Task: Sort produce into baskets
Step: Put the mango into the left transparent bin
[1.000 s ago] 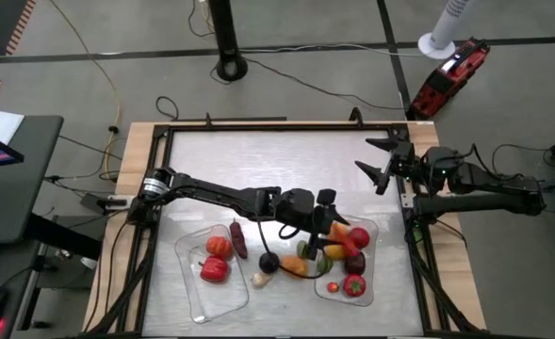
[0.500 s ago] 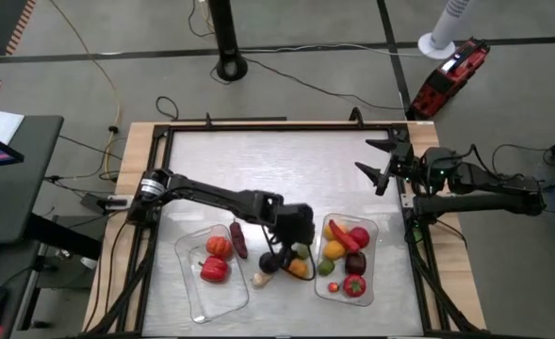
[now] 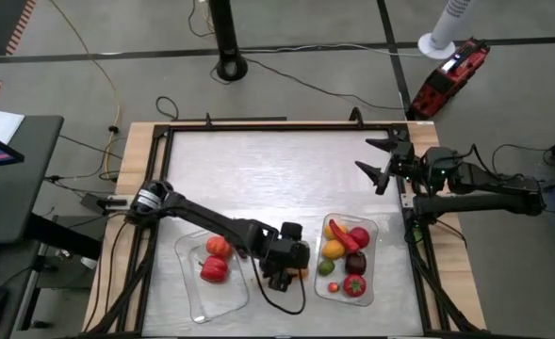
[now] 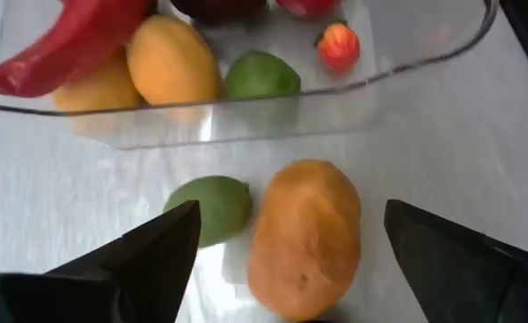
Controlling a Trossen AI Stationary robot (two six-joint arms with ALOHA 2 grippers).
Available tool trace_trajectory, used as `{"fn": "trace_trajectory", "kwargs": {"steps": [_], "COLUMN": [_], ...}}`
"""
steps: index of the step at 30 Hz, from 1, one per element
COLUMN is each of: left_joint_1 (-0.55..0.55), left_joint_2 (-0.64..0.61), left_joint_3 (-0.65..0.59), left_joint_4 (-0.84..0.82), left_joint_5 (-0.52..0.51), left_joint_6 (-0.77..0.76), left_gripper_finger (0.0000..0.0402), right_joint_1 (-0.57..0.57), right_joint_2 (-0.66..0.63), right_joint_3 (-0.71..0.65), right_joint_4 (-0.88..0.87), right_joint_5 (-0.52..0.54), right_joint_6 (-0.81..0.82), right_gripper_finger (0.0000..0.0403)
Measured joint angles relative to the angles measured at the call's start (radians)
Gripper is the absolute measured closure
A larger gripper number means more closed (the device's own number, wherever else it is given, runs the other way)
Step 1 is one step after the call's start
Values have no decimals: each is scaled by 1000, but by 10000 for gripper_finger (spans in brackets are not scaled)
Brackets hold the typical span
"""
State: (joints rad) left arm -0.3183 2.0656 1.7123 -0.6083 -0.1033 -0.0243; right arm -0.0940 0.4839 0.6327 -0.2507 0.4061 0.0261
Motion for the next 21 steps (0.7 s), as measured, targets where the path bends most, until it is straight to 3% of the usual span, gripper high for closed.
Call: {"fn": "trace_trajectory", "kwargs": {"steps": [10,15,21], "left_joint_1": [0,-1,0], "left_joint_2": [99,106,130], "left_joint_3": [-2,0,0], "left_joint_4": [30,27,-6], "left_joint_5": [99,49,46], "left_joint_6": [28,61,69], "left_gripper_finger": [55,57,104], "right_joint_1": [0,0,0], "right_joint_2": [0,0,0], "right_joint_3": [0,0,0], "right_joint_4": [-15,-15,-14], "right_joint_5": [-1,-2,-3], "right_joint_6": [0,0,0], "right_gripper_finger": [17,17,17]}}
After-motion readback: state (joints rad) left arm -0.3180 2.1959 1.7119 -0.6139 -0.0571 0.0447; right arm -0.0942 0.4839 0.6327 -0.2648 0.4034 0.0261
